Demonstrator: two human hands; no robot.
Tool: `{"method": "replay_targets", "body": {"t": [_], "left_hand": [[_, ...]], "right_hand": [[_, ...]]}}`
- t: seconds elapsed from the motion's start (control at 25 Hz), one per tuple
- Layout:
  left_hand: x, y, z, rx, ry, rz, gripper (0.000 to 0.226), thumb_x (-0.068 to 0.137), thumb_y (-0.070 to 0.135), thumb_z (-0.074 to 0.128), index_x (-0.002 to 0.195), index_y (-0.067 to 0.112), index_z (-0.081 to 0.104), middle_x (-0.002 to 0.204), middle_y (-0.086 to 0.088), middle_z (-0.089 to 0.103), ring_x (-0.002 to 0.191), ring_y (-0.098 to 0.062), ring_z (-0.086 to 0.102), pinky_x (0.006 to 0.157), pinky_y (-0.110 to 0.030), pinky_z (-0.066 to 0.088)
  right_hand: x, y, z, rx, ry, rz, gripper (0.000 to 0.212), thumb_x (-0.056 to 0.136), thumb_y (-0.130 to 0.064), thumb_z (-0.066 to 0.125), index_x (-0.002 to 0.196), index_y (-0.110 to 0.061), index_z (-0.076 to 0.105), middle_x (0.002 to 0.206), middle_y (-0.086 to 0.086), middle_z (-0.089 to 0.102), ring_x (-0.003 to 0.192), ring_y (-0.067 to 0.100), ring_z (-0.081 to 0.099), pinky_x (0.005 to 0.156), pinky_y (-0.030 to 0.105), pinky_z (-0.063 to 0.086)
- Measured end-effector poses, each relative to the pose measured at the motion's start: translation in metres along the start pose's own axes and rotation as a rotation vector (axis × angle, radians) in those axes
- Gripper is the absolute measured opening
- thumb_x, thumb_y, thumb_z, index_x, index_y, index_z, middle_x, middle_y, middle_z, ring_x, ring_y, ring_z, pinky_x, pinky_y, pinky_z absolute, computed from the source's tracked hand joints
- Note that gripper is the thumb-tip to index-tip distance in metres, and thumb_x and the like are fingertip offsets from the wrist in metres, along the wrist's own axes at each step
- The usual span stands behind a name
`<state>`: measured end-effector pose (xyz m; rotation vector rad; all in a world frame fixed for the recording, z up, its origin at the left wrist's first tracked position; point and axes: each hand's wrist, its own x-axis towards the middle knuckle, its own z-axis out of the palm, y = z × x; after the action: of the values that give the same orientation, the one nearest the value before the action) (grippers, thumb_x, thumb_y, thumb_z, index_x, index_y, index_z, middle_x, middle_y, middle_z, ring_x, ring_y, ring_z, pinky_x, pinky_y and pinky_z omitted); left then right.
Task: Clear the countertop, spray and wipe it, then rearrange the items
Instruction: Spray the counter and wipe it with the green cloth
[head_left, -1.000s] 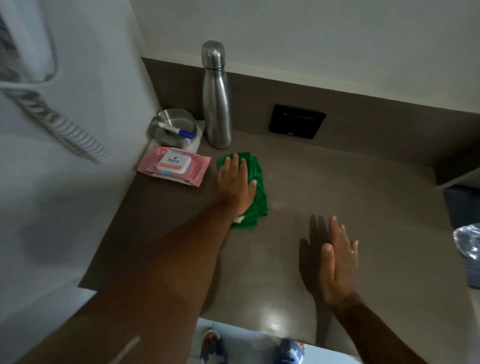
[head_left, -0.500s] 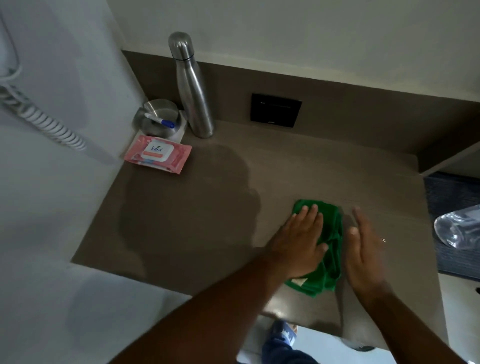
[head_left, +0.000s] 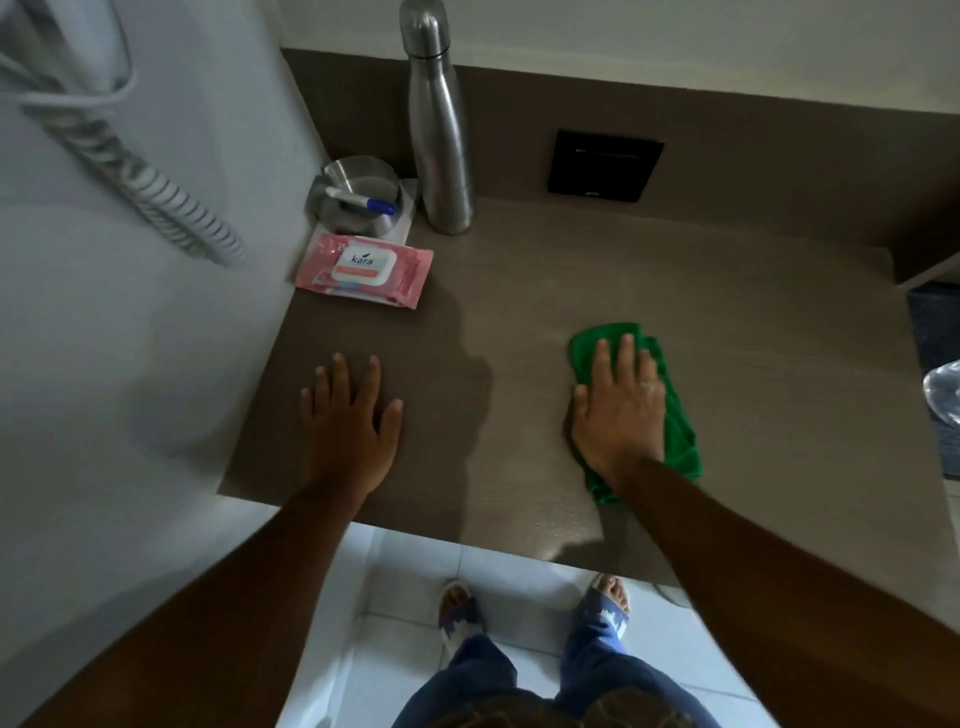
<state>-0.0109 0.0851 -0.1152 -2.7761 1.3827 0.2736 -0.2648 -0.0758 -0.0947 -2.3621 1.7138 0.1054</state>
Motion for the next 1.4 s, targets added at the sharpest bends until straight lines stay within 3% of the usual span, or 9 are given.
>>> {"method": "replay_targets", "body": {"t": [0.16, 0.28, 0.44, 0.6, 0.84, 0.96, 1.12, 1.24, 1.4], "left_hand": [[-0.001, -0.004, -0.003, -0.027, 0.031, 0.017, 0.066, 0.094, 0.057, 0.025, 0.152, 0.026, 0.025, 0.160, -0.019, 0.022, 0.147, -0.039, 0.019, 0.118, -0.054, 0.016], [-0.003, -0.002, -0.006, -0.035, 0.033, 0.028, 0.066, 0.094, 0.057, 0.026, 0.153, 0.026, 0.025, 0.160, -0.020, 0.022, 0.147, -0.039, 0.019, 0.118, -0.054, 0.017], [-0.004, -0.001, -0.005, -0.019, 0.035, 0.036, 0.067, 0.095, 0.058, 0.023, 0.154, 0.026, 0.022, 0.160, -0.019, 0.021, 0.147, -0.039, 0.018, 0.118, -0.054, 0.016], [-0.002, -0.003, 0.005, -0.013, 0.083, 0.021, 0.067, 0.094, 0.059, 0.021, 0.153, 0.028, 0.023, 0.159, -0.020, 0.023, 0.146, -0.039, 0.020, 0.118, -0.054, 0.018], [0.001, -0.004, 0.008, -0.008, 0.100, 0.023, 0.066, 0.094, 0.058, 0.021, 0.153, 0.028, 0.025, 0.159, -0.020, 0.022, 0.146, -0.039, 0.019, 0.117, -0.054, 0.015], [-0.001, -0.003, 0.004, -0.010, 0.089, 0.031, 0.067, 0.093, 0.058, 0.022, 0.152, 0.026, 0.025, 0.159, -0.020, 0.022, 0.146, -0.040, 0.020, 0.117, -0.055, 0.017], [0.000, -0.004, 0.006, 0.000, 0.102, 0.038, 0.068, 0.094, 0.059, 0.018, 0.152, 0.026, 0.024, 0.158, -0.021, 0.025, 0.145, -0.042, 0.022, 0.116, -0.057, 0.019], [0.001, -0.004, 0.005, 0.006, 0.091, 0.039, 0.068, 0.094, 0.060, 0.015, 0.152, 0.026, 0.023, 0.158, -0.021, 0.024, 0.145, -0.042, 0.021, 0.116, -0.056, 0.018], [0.000, -0.002, 0.002, 0.007, 0.041, 0.050, 0.065, 0.097, 0.055, 0.025, 0.153, 0.024, 0.021, 0.160, -0.021, 0.020, 0.146, -0.043, 0.016, 0.117, -0.057, 0.015]], "right_hand": [[-0.085, -0.067, 0.027, -0.118, -0.113, -0.467, 0.064, 0.093, -0.043, 0.030, 0.152, -0.021, 0.021, 0.159, 0.013, 0.024, 0.141, 0.037, 0.027, 0.112, 0.052, 0.029], [-0.093, -0.013, 0.021, -0.088, -0.070, -0.620, 0.058, 0.090, -0.039, 0.039, 0.147, -0.027, 0.032, 0.154, 0.010, 0.036, 0.136, 0.035, 0.039, 0.110, 0.051, 0.031], [-0.003, 0.055, -0.001, -0.003, 0.034, -0.150, 0.053, 0.098, -0.042, 0.029, 0.149, -0.028, 0.030, 0.158, 0.021, 0.021, 0.141, 0.046, 0.023, 0.113, 0.055, 0.023], [0.119, 0.008, -0.015, 0.046, 0.112, 0.114, 0.057, 0.098, -0.042, 0.029, 0.152, -0.025, 0.023, 0.159, 0.024, 0.012, 0.143, 0.044, 0.017, 0.117, 0.049, 0.017], [0.087, -0.066, 0.003, -0.036, 0.058, -0.270, 0.057, 0.096, -0.040, 0.031, 0.151, -0.027, 0.025, 0.158, 0.020, 0.022, 0.136, 0.042, 0.029, 0.111, 0.049, 0.028], [-0.003, 0.002, 0.010, -0.089, 0.055, -0.509, 0.053, 0.094, -0.037, 0.039, 0.147, -0.030, 0.035, 0.151, 0.019, 0.036, 0.131, 0.041, 0.039, 0.109, 0.050, 0.034], [-0.036, 0.190, -0.016, 0.027, 0.109, 0.115, 0.057, 0.093, -0.040, 0.035, 0.148, -0.027, 0.032, 0.151, 0.027, 0.031, 0.133, 0.049, 0.035, 0.109, 0.060, 0.032], [-0.048, 0.223, -0.024, 0.091, 0.161, 0.500, 0.059, 0.093, -0.043, 0.030, 0.148, -0.023, 0.030, 0.151, 0.029, 0.028, 0.134, 0.050, 0.031, 0.110, 0.059, 0.028], [-0.092, 0.077, 0.009, 0.046, 0.057, -0.004, 0.053, 0.091, -0.034, 0.027, 0.139, -0.023, 0.049, 0.146, 0.021, 0.041, 0.126, 0.043, 0.037, 0.104, 0.054, 0.035]]}}
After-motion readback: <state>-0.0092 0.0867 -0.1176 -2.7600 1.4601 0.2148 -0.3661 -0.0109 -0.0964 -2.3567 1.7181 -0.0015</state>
